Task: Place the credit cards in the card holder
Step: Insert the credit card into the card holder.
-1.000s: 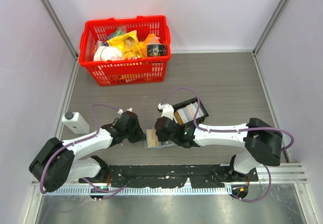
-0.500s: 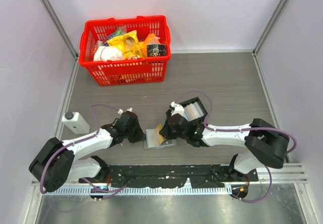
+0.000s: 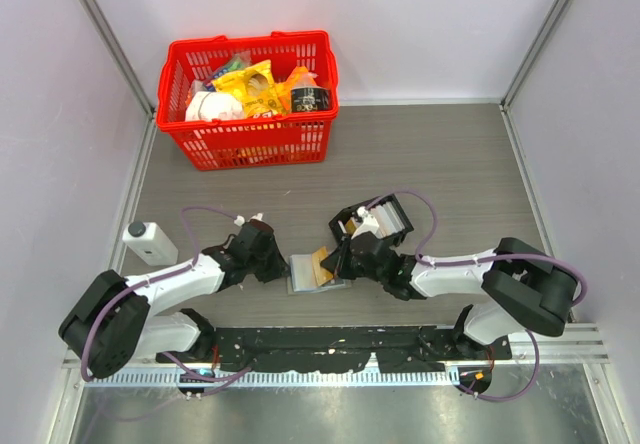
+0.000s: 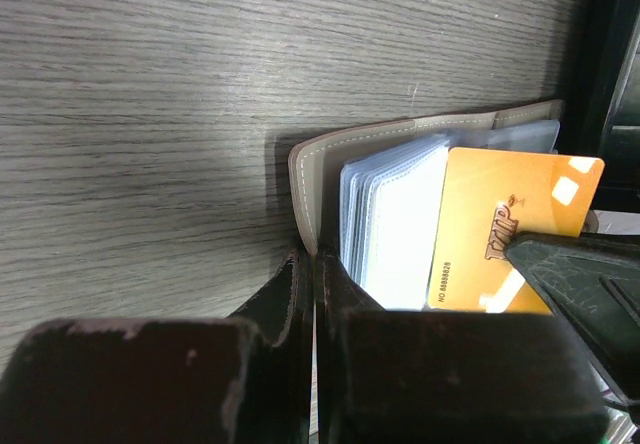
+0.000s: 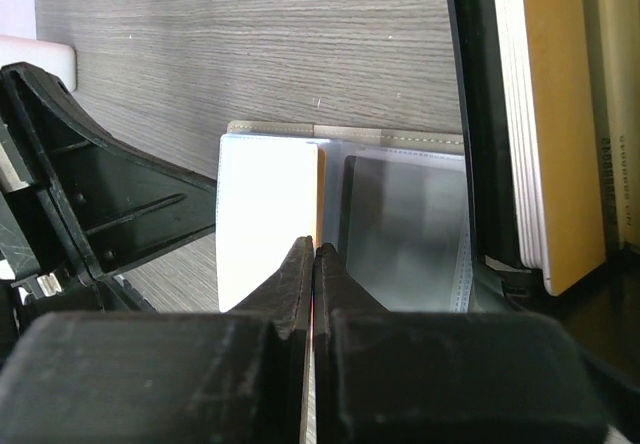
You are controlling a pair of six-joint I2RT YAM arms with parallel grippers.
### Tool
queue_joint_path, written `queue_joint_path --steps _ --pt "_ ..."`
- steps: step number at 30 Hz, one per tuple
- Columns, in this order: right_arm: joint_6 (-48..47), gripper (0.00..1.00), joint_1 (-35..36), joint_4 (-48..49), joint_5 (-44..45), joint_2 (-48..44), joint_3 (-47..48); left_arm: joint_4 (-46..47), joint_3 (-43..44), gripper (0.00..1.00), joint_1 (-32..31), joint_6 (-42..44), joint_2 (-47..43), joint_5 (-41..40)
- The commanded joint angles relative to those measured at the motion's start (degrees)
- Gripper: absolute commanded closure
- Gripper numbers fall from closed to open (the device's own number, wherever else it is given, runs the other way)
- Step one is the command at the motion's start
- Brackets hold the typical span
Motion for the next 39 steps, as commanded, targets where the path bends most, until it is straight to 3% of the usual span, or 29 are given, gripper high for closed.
queue_joint_path --steps 1,13,39 --pt "3.88 0.99 0.21 8.29 -0.8 1.43 -1.53 -5.75 -3.07 1.0 -0.17 0.71 2.86 -4.04" --pt "8.28 0.99 0.38 14.01 0.78 5.92 -6.02 -5.13 -3.42 1.0 -0.17 0.54 3.3 -3.77" --pt "6.34 0.99 3.99 0.32 -0.37 2.68 0.4 -4.87 -2.98 1.0 -0.08 0.54 4.35 -4.74"
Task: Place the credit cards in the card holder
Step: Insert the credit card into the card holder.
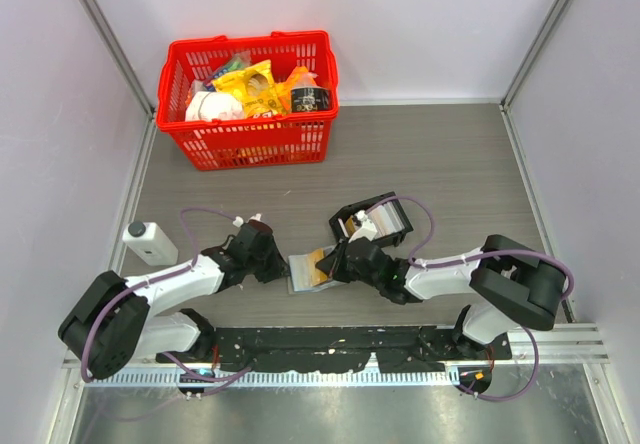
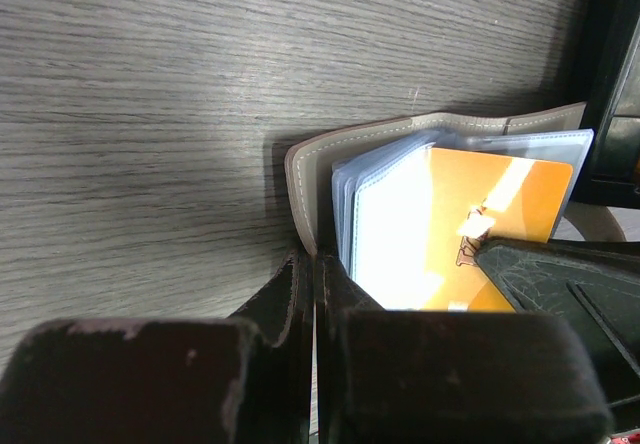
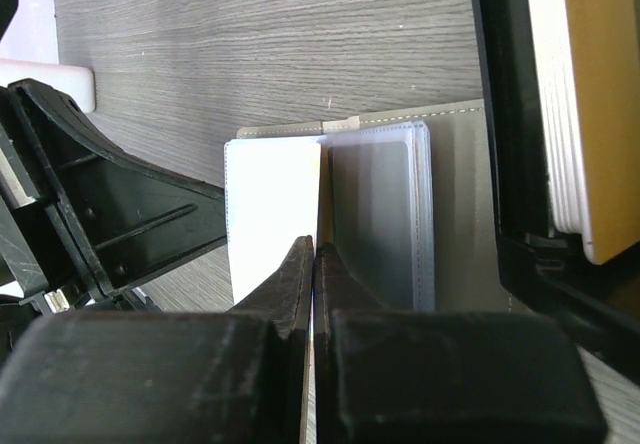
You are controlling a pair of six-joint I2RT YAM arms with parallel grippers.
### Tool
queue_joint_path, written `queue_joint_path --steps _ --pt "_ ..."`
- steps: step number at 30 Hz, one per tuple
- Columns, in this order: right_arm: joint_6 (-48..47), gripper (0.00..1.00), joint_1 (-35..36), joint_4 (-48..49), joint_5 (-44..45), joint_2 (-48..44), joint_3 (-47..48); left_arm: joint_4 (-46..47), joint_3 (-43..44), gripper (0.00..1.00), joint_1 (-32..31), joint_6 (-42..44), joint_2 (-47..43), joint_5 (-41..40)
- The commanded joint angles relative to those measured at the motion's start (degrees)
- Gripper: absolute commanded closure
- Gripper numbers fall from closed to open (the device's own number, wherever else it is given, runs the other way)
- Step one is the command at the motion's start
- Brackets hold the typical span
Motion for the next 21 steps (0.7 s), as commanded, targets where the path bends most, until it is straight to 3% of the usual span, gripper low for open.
queue_joint_path --steps 1,10,19,21 --pt "0.62 0.99 1.47 -6.4 -3.47 -1.96 1.08 -5.87 -2.21 1.0 -0.08 1.59 3.68 -4.83" --pt "0.1 0.99 1.21 -8.17 -4.87 -1.44 1.87 -5.87 -1.16 1.0 -0.08 1.85 4.29 -5.44" --pt "-2.1 0.99 0.68 -10.63 -9.62 5.15 6.96 -5.78 -1.25 1.0 0.01 1.94 4.38 -5.88" --pt "-2.28 0.95 0.68 -11.67 -9.62 5.33 7.75 -6.22 -0.98 1.0 -0.08 2.02 4.21 -5.79"
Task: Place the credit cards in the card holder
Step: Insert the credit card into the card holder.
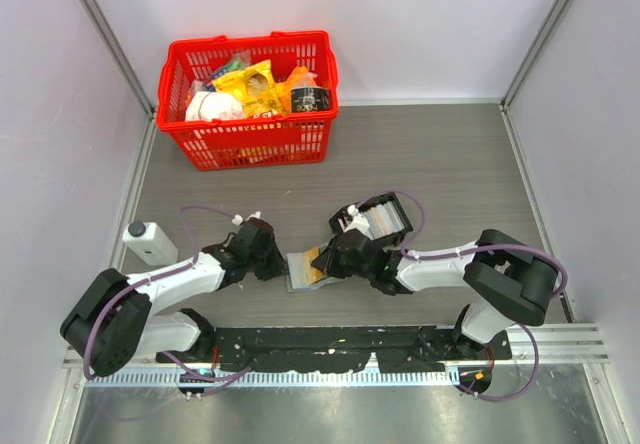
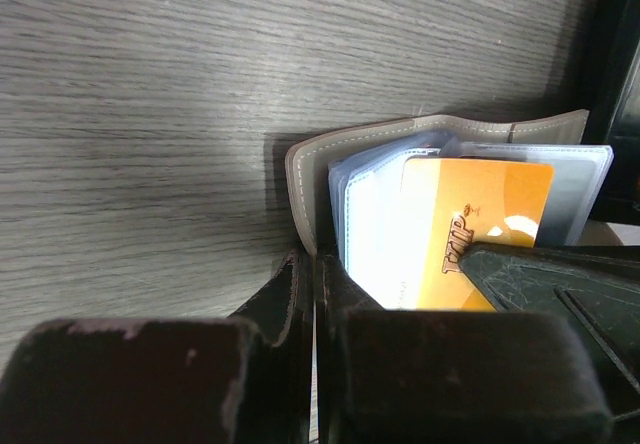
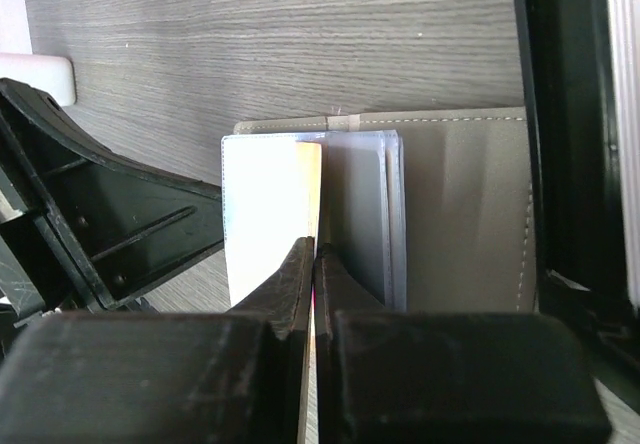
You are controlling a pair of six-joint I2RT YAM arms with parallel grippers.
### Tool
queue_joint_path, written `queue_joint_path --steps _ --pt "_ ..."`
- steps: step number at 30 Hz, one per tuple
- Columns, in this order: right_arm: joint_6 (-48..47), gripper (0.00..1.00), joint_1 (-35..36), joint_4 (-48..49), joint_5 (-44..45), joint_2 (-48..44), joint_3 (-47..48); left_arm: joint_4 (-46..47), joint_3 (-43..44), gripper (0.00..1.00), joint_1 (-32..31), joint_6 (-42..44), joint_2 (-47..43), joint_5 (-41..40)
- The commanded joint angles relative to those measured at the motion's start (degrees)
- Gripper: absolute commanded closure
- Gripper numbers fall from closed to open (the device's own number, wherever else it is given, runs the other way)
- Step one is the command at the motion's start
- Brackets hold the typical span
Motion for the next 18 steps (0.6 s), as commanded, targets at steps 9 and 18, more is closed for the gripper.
queue_joint_path --steps 9,18 --pt "-4.52 0.75 1.23 -11.85 -0.55 0.2 3.61 -6.43 -2.21 1.0 -0.32 2.64 2.94 -5.58" --pt "-9.0 0.7 1.14 -20.75 6.13 -0.42 8.88 -6.78 -2.12 1.0 -0.15 3.61 2.67 -5.31"
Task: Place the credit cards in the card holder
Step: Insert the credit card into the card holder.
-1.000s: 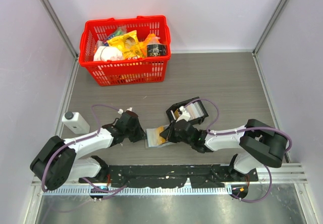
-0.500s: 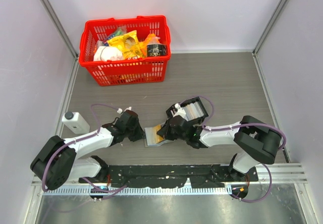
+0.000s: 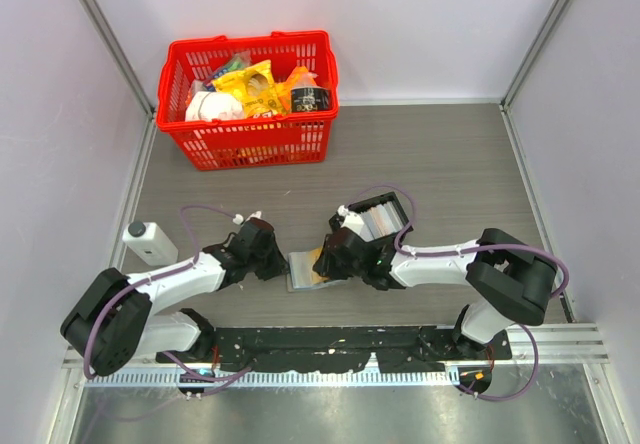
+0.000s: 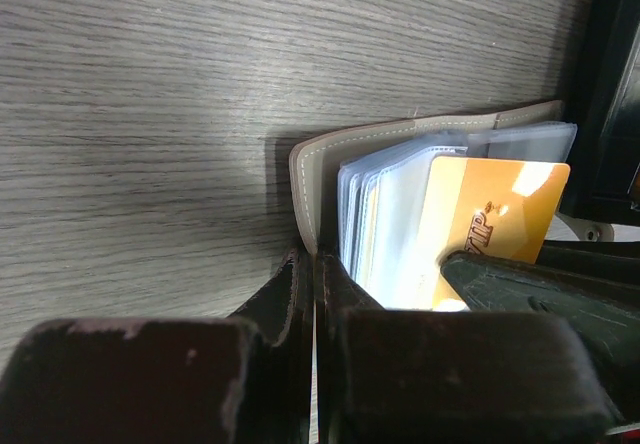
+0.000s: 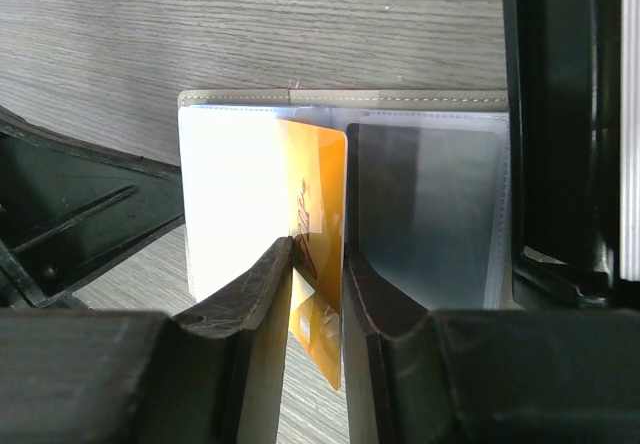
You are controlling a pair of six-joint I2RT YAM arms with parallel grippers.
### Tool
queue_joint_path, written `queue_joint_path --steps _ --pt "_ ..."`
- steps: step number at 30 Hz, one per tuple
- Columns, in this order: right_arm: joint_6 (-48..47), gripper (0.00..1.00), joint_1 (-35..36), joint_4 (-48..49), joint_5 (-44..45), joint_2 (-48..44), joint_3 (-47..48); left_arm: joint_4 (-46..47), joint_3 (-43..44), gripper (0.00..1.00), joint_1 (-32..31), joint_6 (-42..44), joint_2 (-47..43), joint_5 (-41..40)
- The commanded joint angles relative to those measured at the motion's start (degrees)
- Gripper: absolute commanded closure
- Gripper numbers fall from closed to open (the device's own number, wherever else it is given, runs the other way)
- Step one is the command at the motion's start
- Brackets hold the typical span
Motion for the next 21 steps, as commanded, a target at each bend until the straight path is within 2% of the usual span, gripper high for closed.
queue_joint_path --steps 1,6,12,21 --pt "-3.76 0.7 0.44 -9.64 5.26 -1.27 3.29 -6.69 -2.32 1.0 -0.19 3.19 2.76 -4.42" --pt "-4.81 0.68 0.35 -11.51 6.94 -1.8 4.7 -6.08 -2.4 1.0 -0.28 3.37 3.11 -3.89" --pt "-4.11 0.68 0.44 -6.77 2.02 -0.04 3.73 -4.84 -2.14 1.0 -0.19 3.81 4.69 -2.92" --pt "-4.02 0.61 0.35 -5.27 2.19 -3.46 2.41 -4.75 -2.14 1.0 -0.28 3.81 4.43 -2.92"
